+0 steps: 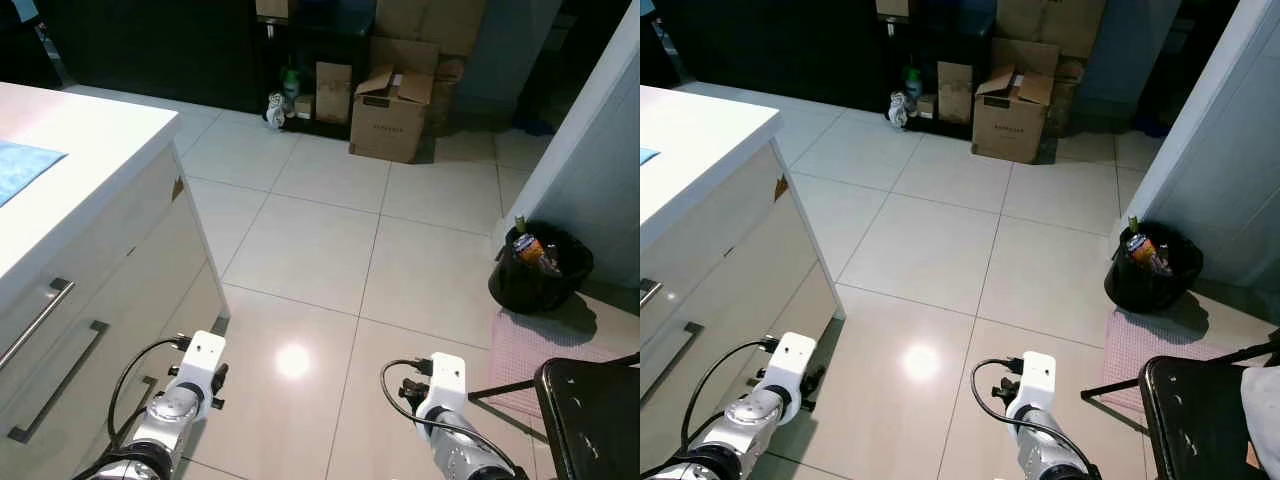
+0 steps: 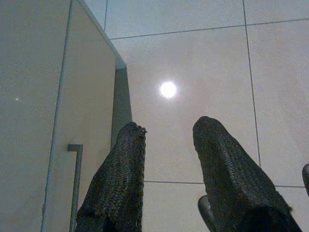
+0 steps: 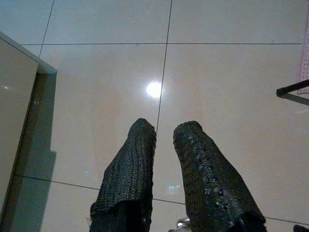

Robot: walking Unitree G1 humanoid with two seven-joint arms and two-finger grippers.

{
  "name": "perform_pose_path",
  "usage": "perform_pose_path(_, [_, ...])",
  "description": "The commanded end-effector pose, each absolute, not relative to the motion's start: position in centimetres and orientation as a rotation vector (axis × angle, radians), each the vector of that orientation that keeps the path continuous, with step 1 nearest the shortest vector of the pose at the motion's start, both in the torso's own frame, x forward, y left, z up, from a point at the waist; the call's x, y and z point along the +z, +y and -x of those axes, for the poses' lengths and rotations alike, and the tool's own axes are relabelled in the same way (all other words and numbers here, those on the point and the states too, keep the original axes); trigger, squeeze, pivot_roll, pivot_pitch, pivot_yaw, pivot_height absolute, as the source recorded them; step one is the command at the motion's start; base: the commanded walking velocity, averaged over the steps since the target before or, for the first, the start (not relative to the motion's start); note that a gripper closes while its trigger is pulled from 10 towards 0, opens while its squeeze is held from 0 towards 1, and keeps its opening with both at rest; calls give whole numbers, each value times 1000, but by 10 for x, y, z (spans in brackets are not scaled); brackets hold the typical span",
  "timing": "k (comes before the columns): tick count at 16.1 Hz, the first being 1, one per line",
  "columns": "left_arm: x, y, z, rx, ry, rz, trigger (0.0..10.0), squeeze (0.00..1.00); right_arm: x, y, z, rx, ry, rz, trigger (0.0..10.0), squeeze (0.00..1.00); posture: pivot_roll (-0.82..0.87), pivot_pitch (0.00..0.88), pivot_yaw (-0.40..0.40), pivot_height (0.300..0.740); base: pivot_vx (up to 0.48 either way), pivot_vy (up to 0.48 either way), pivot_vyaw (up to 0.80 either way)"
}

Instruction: Kitchen organization

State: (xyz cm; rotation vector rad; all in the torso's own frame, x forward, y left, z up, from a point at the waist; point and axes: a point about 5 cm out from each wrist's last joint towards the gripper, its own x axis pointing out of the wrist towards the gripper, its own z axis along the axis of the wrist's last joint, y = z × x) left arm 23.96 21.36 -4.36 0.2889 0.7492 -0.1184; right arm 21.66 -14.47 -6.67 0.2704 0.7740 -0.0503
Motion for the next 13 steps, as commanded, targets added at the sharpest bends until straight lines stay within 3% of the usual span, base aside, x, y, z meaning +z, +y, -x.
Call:
perform_pose_path(1, [-44,211,-241,-139,753,-297,10000,0,-67,-149,-216,-77,765,-289,10000,0,-120,0,26,740,0,0,0])
perform_pose_path(8, [-49,200,-237,-85,759,-192,10000,0,-57,-160,-230,-71,696,-254,10000,0,-125,0,-15,740,0,0,0])
perform_pose_path(13, [-53,205,-229,-86,783,-199,10000,0,-63,-161,-220,-91,725,-273,10000,0,-127,0,-5,740,0,0,800])
